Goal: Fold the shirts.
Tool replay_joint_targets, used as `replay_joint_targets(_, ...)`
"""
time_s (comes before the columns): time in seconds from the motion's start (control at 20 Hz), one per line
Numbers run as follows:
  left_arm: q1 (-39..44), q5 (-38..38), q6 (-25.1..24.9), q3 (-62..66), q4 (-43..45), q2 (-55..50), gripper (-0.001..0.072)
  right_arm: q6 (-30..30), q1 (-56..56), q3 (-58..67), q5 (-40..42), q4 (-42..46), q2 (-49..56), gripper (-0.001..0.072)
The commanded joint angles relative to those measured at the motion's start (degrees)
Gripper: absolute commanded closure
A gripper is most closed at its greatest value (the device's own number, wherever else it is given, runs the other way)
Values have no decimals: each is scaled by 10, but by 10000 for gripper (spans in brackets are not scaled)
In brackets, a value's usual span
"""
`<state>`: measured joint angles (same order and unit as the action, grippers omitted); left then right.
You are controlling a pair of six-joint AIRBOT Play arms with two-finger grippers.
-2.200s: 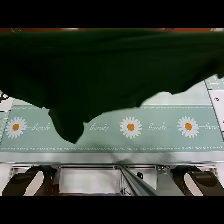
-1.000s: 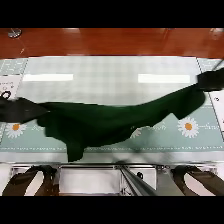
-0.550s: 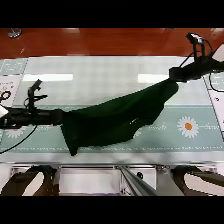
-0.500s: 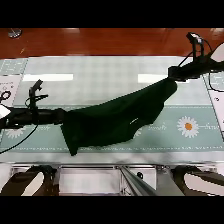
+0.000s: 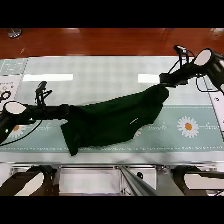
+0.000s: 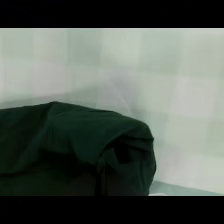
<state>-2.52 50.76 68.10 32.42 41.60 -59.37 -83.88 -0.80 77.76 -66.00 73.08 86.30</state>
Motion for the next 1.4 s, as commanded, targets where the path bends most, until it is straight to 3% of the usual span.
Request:
replay_joint_targets(0.0,-27,9,1,29,0,-16,356,9,-4,0,-14,-3,5,671)
replay_joint_targets(0.05,-54,31,3,61,0,-15,300,14,-4,0,-16,-3,5,671)
replay_joint_targets(0.3,-212,182,111,290,0,-15,300,29,-4,0,-25,-1,5,671)
replay_joint_targets(0.5,-186,319,148,322,10,16,300,30,-4,0,-11,-1,5,671)
replay_joint_targets(0.7,-36,305,205,179,116,81,301,34,-4,0,-9,2,5,671)
replay_joint_targets(0.85,81,245,244,37,120,97,289,39,-4,0,-12,10,5,671)
replay_joint_targets(0.95,146,201,263,-33,120,94,158,41,-4,0,-16,10,5,672)
replay_joint_targets(1.0,168,184,264,-56,127,91,156,43,-4,0,-18,10,5,671)
replay_joint_targets(1.15,186,161,290,-80,184,87,156,50,-4,0,-26,10,5,671)
replay_joint_targets(1.35,171,202,306,-22,298,88,157,51,-4,0,-33,10,5,671)
